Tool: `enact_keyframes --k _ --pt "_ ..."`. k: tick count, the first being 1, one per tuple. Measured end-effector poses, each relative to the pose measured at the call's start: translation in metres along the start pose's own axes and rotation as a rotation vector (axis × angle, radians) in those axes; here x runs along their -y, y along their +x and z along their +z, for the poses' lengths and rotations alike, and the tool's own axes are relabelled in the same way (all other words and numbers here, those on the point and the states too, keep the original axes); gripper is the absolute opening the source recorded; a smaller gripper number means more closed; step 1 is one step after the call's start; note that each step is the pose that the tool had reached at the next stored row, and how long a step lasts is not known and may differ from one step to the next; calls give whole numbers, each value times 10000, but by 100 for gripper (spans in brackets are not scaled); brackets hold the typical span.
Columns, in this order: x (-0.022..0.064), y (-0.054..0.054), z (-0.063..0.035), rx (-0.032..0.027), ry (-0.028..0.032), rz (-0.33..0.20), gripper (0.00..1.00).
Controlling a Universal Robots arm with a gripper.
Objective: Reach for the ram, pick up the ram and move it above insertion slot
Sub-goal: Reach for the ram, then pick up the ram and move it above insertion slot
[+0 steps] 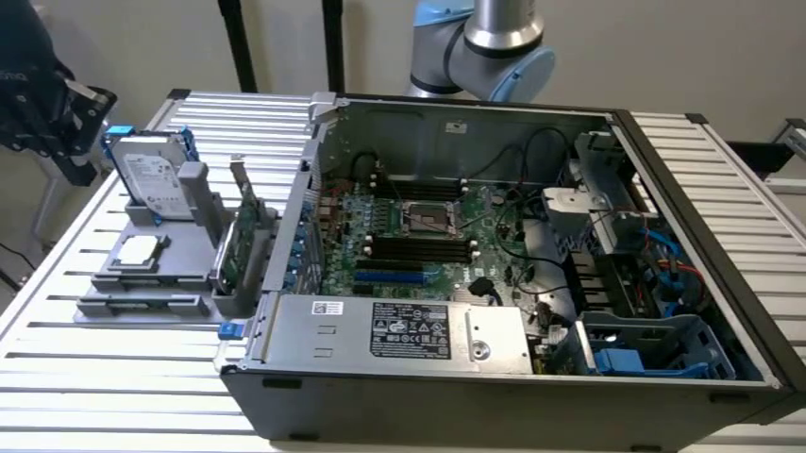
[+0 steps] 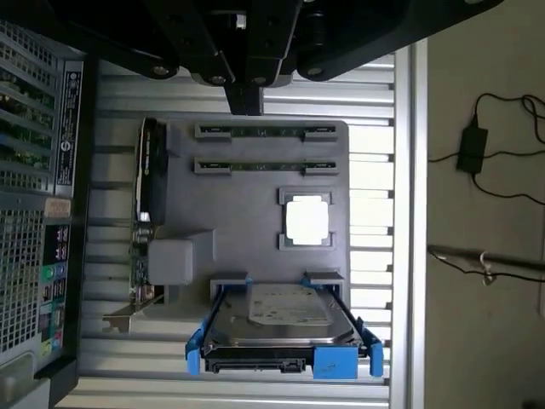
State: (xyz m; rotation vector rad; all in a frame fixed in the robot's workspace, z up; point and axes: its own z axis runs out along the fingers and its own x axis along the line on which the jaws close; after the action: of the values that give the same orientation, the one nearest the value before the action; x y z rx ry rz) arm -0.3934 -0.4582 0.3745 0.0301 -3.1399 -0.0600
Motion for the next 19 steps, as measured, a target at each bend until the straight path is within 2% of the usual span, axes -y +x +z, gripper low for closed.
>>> enact_keyframes --k 2,8,19 --pt "25 0 1 0 1 0 11" --pt "30 1 1 -2 -6 -84 11" --pt "30 1 2 -79 -6 -2063 11"
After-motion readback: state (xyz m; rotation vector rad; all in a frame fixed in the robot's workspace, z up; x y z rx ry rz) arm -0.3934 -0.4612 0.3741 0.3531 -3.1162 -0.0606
